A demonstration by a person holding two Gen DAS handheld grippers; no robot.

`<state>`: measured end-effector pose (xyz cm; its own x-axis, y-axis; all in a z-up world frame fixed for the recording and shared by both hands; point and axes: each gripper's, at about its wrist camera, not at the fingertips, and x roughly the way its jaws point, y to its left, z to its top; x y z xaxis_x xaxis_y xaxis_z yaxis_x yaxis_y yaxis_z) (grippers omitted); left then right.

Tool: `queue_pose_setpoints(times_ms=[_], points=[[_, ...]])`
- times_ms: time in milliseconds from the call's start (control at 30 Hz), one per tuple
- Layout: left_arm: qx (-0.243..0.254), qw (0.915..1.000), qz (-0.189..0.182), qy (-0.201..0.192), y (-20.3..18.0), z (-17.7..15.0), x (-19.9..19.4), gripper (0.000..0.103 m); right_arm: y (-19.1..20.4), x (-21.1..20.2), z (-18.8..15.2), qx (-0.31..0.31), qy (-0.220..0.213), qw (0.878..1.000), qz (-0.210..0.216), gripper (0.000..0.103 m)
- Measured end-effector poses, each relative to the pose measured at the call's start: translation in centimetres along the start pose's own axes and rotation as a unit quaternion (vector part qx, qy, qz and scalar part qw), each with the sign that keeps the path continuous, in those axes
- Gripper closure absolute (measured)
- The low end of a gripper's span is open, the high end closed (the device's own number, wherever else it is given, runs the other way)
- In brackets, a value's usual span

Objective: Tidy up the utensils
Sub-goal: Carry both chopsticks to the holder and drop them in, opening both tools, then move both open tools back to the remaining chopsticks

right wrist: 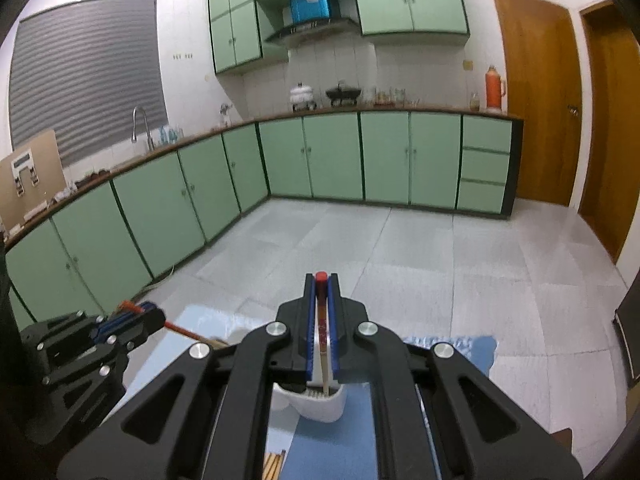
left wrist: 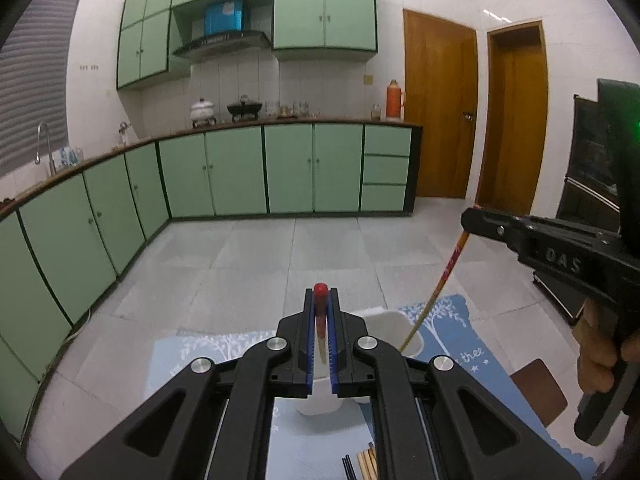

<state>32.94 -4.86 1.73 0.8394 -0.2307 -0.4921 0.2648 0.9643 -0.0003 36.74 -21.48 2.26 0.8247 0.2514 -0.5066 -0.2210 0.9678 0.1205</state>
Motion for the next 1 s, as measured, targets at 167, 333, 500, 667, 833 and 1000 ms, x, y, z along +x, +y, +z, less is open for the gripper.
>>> queue_pose_setpoints(times_ms=[167, 333, 500, 667, 833, 1000], points=[[-0.007, 0.9999, 0.001, 0.008, 0.0, -1.2, 0.0, 0.094, -0.2, -0.5, -1.0, 0.001, 0.002, 1.000, -0.003, 0.087], [-0.009, 1.0000, 0.002, -0.003, -0.3, -1.7, -1.9, 0.080, -0.4, -2.7, -2.0, 0.010, -0.014, 1.000, -0.004, 0.066], [-0.009, 0.9998, 0.007, -0.017, -0.5, -3.0, -4.6, 0.071, -0.1, -5.6, -4.3, 0.011, -0.026, 1.000, -0.001, 0.052], [-0.018, 0.9996, 0.016, -0.017, -0.2, -5.5, -6.8, 0.065, 0.3, -7.6, -7.5, 0.012, -0.020, 1.000, 0.001, 0.048], [-0.033, 0.9992, 0.012, 0.018, -0.2, -9.9, -7.7, 0.064, 1.4, -9.1, -13.2, 0.012, 0.003, 1.000, -0.013, 0.046], [-0.047, 0.9966, 0.007, 0.068, -0.5, -15.4, -7.6, 0.064, 2.1, -9.4, -19.4, 0.034, 0.044, 0.998, -0.023, 0.045]])
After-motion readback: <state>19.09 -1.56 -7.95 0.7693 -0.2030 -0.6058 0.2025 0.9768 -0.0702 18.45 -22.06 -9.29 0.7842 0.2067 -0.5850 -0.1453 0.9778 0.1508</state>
